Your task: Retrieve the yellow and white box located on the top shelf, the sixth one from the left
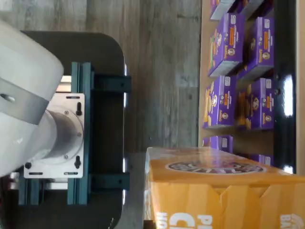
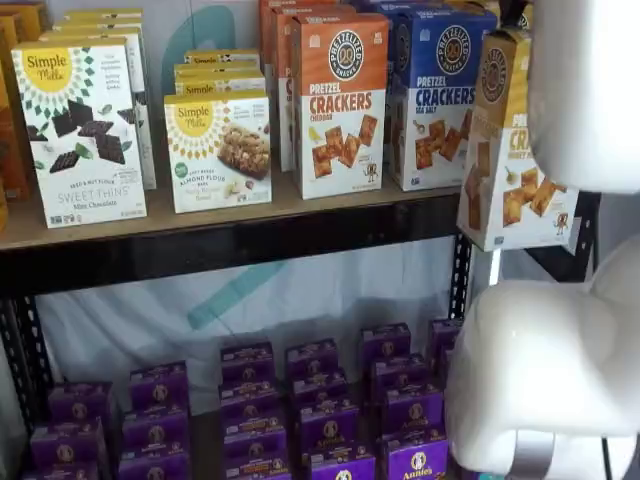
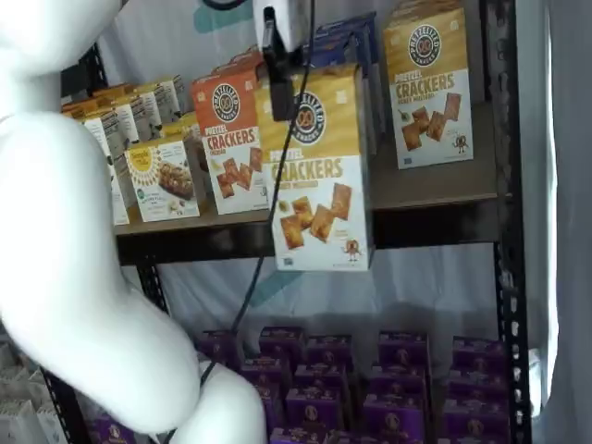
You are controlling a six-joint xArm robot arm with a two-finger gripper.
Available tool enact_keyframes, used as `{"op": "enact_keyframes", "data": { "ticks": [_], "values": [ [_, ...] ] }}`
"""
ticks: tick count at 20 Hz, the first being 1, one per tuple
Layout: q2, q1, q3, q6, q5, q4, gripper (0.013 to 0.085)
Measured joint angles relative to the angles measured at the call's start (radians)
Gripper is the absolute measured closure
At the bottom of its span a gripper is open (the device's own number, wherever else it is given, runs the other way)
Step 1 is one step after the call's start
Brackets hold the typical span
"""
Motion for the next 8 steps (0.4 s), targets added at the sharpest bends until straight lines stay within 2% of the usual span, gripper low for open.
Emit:
{"op": "enact_keyframes", "data": {
  "ticks": [4,8],
  "values": [
    [-0.024,0.076,0.022,0.075,0.005,-0.005,0.0370],
    [-0.042,0.126,0.042,0.124,-0.003,-0.006,0.0370]
  ]
}}
